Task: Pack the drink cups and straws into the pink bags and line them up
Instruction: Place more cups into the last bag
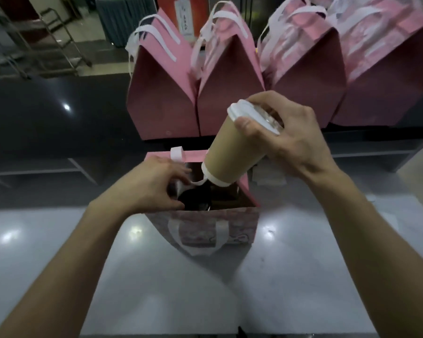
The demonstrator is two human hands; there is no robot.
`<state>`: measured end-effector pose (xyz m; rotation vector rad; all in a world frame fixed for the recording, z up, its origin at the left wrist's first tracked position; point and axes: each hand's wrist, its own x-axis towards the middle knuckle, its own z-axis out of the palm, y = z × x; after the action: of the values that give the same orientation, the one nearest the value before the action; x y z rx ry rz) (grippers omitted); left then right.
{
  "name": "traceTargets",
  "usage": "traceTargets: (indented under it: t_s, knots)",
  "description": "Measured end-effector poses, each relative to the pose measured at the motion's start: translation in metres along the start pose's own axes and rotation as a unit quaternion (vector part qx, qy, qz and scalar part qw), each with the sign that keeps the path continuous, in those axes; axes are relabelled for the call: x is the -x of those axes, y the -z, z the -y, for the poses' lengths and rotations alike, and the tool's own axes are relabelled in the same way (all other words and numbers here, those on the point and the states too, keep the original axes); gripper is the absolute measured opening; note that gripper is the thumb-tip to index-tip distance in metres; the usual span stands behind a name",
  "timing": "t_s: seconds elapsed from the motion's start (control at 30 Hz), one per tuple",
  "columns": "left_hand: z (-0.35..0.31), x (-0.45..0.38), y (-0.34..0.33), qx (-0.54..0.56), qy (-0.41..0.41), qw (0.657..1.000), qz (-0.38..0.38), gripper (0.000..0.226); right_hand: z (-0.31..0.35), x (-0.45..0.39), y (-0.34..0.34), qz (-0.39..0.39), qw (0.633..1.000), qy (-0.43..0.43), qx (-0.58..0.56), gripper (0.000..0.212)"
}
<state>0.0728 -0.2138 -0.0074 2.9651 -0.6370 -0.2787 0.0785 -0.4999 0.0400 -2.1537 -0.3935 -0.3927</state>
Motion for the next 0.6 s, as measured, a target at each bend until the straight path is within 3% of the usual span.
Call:
traceTargets:
  t_s: [0.1,0.2,0.27,0.37,0.6]
  knots:
    - [0.021,-0.002,-0.005,-0.037,-0.052,0.998,-0.019,0.105,0.005,0.000,-0.017,0.032,0.999,-0.018,0.021,0.066]
    - [0.036,-0.004,-0.009,-0.030,-0.076,0.996,-0.025,0.133,0.008,0.004,-0.027,0.086,0.994,-0.042,0.054,0.066]
    - [0.042,-0.008,-0.010,-0.003,-0.086,0.996,-0.021,0.147,0.011,0.005,-0.033,0.136,0.984,-0.040,0.109,0.078]
    - [0.048,-0.014,-0.010,0.034,-0.107,0.993,-0.020,0.158,0.018,0.003,-0.042,0.211,0.954,-0.050,0.205,0.103]
    - [0.053,-0.021,-0.022,0.054,-0.122,0.991,0.006,0.167,0.007,-0.013,-0.084,0.384,0.837,-0.034,0.388,0.100]
